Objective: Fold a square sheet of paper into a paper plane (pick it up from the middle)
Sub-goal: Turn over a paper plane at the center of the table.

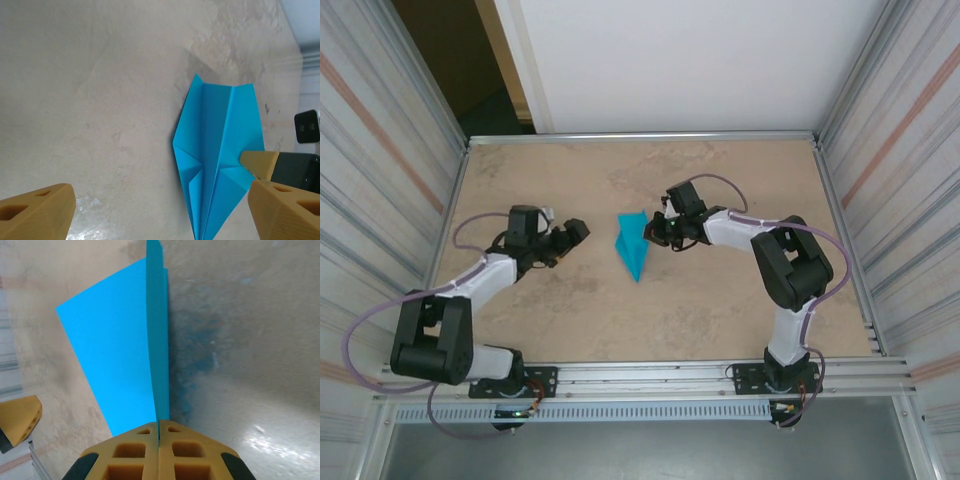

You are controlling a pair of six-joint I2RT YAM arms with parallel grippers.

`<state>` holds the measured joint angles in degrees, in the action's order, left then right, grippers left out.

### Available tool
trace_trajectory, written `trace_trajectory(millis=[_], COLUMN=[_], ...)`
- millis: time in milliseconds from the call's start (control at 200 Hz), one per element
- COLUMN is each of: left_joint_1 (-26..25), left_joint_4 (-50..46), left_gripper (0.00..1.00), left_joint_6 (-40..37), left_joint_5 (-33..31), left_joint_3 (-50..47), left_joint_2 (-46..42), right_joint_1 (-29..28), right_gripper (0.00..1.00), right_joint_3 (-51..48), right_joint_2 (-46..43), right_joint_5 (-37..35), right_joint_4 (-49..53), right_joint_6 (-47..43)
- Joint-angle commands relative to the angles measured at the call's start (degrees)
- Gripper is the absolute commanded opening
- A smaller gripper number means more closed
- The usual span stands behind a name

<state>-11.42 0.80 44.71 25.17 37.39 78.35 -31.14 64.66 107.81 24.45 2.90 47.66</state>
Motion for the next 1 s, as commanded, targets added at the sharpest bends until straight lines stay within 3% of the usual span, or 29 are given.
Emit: trace_trajectory(millis=[0, 266, 656, 997], left_joint_1=[-2.4, -8.6, -12.1, -14.4], left_joint_4=[2.5, 3.2, -1.6, -0.8], left_gripper=[0.87, 0.7, 0.47, 0.47], left_joint_6=[0.7, 0.6, -0.7, -1.2], left_joint_5=[1.8, 3.8, 6.5, 9.8], left_joint_3=[2.0, 7.3, 15.3, 20.4], left_joint_2=[2.6, 11.0, 19.7, 25.9], right_joint_1=[1.1, 2.4, 3.3, 3.2], right_gripper=[0.02, 0.12, 0.1, 0.1], right_joint_3=[-2.2, -4.2, -5.4, -5.4], right_joint_2=[-0.2, -0.4, 1.0, 1.0], right_joint_5=[1.8, -0.4, -2.0, -1.9], right_joint_4=[-3.2, -1.4, -0.8, -0.9], right_joint_6=[-1.4, -2.8, -2.3, -2.3])
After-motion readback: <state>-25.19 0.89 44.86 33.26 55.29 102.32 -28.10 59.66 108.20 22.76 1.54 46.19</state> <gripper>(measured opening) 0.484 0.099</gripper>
